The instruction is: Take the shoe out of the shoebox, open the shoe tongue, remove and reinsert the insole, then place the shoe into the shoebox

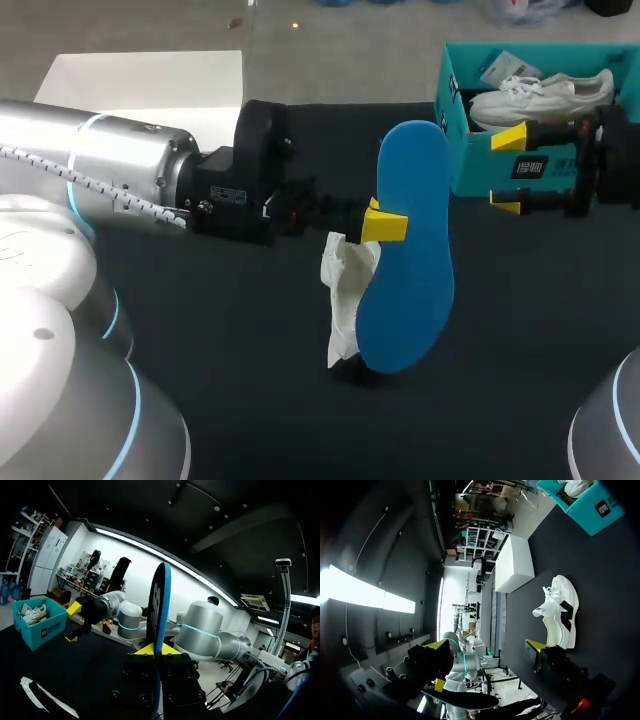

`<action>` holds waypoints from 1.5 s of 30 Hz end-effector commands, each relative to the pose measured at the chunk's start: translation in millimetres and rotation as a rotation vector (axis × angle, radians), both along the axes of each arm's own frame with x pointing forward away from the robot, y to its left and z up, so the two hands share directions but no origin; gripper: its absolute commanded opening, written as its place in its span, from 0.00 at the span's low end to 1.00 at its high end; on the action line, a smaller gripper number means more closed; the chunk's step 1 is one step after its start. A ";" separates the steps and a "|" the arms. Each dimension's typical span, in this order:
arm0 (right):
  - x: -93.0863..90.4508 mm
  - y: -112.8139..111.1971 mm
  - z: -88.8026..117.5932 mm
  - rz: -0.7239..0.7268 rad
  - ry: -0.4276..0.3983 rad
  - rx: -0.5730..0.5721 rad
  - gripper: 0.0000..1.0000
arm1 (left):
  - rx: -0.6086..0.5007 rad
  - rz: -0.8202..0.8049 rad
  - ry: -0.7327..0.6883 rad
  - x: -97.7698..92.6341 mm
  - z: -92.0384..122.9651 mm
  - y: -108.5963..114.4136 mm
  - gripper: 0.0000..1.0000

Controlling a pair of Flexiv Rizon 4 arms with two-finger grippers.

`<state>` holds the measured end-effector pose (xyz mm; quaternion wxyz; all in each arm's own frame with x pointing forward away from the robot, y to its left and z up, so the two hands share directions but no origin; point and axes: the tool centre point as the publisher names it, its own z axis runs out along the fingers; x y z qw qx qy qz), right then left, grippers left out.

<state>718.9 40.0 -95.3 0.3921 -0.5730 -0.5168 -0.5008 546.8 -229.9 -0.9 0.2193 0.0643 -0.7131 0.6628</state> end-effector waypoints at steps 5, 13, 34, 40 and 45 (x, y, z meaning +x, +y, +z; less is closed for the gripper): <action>0.8 1.4 -1.0 -0.001 0.000 -0.001 1.00 | -0.004 0.115 -0.728 28.5 7.5 -2.5 0.00; 0.8 1.4 -1.0 -0.001 0.000 -0.001 1.00 | -0.004 0.115 -0.728 28.5 7.5 -2.5 0.00; 0.8 1.4 -1.0 -0.001 0.000 -0.001 1.00 | -0.427 0.105 -1.581 64.8 -13.7 -4.4 0.00; 0.8 1.4 -1.0 -0.001 0.000 -0.001 1.00 | -0.427 0.105 -1.581 64.8 -13.7 -4.4 0.00; 0.8 1.4 -1.0 -0.001 0.000 -0.001 1.00 | -0.412 0.054 -1.716 73.8 -24.3 -1.8 0.00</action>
